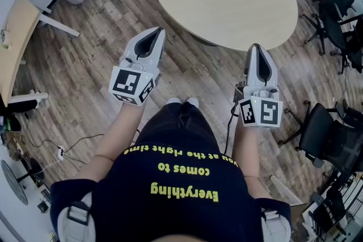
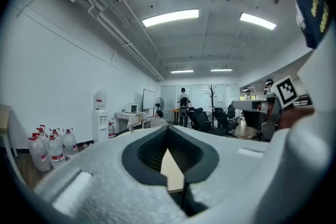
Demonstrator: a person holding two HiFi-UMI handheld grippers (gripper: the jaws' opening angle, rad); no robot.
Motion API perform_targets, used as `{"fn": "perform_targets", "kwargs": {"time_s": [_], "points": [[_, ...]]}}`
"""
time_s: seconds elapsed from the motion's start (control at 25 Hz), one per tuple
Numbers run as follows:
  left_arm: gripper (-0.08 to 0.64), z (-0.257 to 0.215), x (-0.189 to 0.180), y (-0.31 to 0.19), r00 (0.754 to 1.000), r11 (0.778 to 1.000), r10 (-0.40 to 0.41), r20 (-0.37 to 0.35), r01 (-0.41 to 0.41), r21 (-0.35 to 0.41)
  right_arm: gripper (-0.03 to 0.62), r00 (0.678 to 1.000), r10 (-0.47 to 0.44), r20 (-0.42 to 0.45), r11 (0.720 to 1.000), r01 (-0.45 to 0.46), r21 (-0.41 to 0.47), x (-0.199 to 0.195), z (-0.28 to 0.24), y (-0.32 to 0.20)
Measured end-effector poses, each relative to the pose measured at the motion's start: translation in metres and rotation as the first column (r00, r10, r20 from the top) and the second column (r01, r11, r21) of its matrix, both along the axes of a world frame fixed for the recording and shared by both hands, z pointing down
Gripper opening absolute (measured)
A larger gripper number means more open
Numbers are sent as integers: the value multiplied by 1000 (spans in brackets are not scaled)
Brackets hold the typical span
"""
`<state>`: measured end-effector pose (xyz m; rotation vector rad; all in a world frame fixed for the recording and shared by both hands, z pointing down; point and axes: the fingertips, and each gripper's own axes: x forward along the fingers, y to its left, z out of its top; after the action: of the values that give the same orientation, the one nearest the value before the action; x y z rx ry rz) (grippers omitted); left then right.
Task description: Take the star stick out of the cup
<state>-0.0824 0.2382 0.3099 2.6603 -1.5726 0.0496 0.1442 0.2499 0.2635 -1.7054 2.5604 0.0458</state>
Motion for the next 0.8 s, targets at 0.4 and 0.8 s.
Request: {"fn": "perform_targets", "kwargs": {"time_s": [0.4,0.8], "points": [[3,3,-7,24,1000,1000,5,-12,-5,-5,12,1000,-3,10,1000,4,-27,-9,6,26],[231,-1,6,10,996,997,-75,-57,75,-3,202,996,-74,43,994,77,-72,10,15,10]]}}
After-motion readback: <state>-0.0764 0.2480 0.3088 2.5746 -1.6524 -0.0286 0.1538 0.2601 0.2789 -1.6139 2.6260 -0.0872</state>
